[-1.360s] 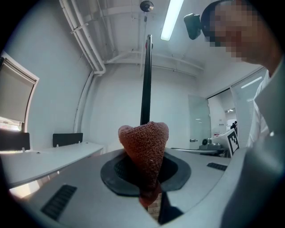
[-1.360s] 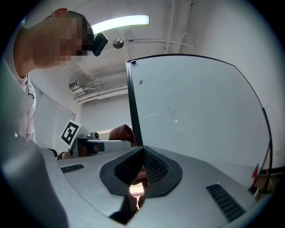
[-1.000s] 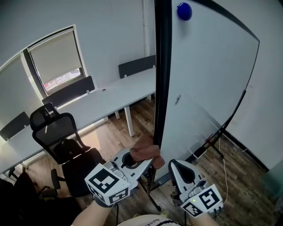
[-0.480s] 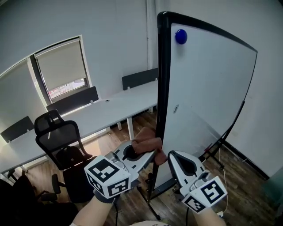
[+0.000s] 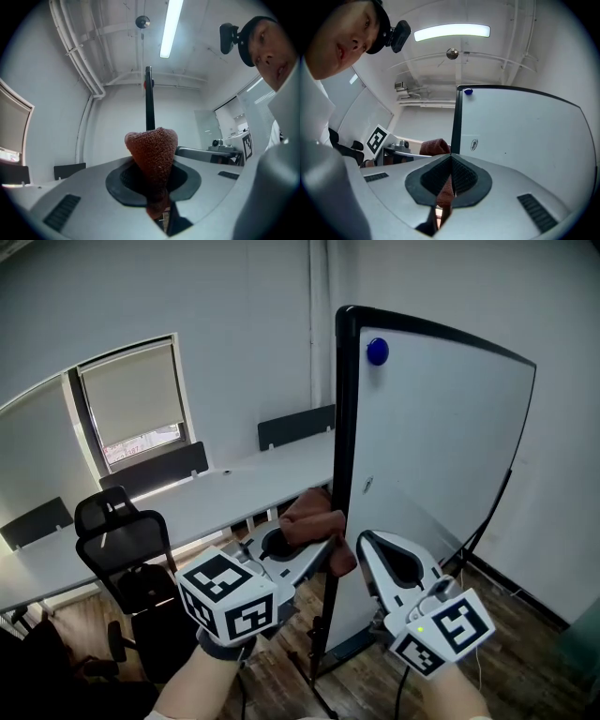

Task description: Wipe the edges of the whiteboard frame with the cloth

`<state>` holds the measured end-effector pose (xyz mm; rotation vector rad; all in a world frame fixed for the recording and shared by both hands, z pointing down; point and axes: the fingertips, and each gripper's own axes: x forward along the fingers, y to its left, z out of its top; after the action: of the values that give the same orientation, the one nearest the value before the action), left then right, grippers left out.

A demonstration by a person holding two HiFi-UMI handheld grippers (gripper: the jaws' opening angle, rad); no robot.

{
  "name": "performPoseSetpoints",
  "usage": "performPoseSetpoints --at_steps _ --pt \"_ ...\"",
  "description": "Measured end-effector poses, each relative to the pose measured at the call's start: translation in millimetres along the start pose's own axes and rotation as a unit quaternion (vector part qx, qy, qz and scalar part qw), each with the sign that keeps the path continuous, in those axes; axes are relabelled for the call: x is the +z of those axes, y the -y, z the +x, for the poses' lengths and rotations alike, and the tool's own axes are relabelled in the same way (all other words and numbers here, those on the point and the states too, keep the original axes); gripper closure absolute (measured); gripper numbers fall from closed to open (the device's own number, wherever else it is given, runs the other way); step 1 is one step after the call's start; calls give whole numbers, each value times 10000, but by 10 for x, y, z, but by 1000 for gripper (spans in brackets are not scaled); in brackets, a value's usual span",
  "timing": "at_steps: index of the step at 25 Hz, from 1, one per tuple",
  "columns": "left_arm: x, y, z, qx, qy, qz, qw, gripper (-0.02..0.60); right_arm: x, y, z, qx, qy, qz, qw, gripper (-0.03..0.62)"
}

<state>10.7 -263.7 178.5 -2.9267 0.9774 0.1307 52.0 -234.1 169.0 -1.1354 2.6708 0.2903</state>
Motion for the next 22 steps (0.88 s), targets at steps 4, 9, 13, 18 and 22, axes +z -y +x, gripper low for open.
performPoseSetpoints --at_steps 4,9,13,18,22 --pt "157 13 9 28 43 69 10000 506 198 6 52 43 63 -77 9999 589" --pt "337 -18 79 55 94 157 9998 506 375 57 154 111 130 -178 9997 589" --pt "443 -29 78 38 130 150 9998 506 489 30 218 175 166 -266 9994 589" --pt "657 26 21 -12 270 205 9994 506 714 -16 197 106 349 -387 9986 589" --pt "833 46 5 -23 376 329 9987 506 899 -19 211 64 453 -520 9976 589"
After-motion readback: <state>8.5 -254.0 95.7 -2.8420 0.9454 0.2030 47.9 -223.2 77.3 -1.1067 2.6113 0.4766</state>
